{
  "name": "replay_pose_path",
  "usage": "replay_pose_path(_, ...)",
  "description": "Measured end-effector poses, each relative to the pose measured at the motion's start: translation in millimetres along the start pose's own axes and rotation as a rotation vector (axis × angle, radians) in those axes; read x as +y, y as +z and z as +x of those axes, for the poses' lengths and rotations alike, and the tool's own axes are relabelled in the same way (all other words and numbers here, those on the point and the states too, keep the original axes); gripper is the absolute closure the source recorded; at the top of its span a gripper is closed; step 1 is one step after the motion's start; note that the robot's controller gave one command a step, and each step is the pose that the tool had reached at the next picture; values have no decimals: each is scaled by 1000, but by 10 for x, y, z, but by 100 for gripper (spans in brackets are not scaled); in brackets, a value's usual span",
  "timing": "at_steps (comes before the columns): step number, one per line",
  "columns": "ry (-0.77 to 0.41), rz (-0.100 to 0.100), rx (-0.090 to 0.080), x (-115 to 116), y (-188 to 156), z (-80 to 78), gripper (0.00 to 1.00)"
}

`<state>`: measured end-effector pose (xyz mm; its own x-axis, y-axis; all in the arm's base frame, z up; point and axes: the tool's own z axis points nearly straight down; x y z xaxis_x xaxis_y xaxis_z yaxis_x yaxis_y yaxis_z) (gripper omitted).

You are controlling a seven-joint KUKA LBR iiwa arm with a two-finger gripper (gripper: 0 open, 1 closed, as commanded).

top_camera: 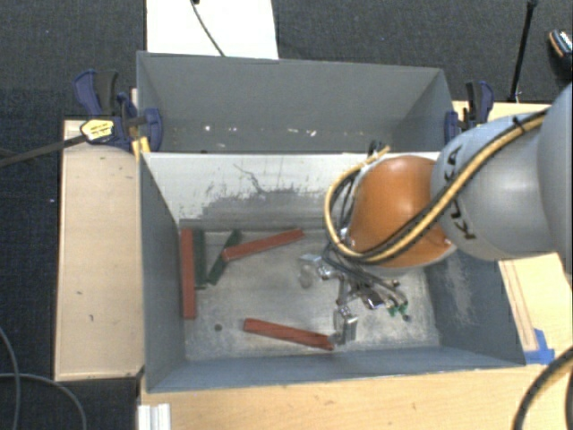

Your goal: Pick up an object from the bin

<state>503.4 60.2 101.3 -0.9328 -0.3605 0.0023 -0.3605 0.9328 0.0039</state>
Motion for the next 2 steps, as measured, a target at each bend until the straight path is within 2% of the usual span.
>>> replay_pose_path(1,-51,2,1,408,321,-132,0)
replay_pose_path(2,-37,4,-10,792,298,-130,0)
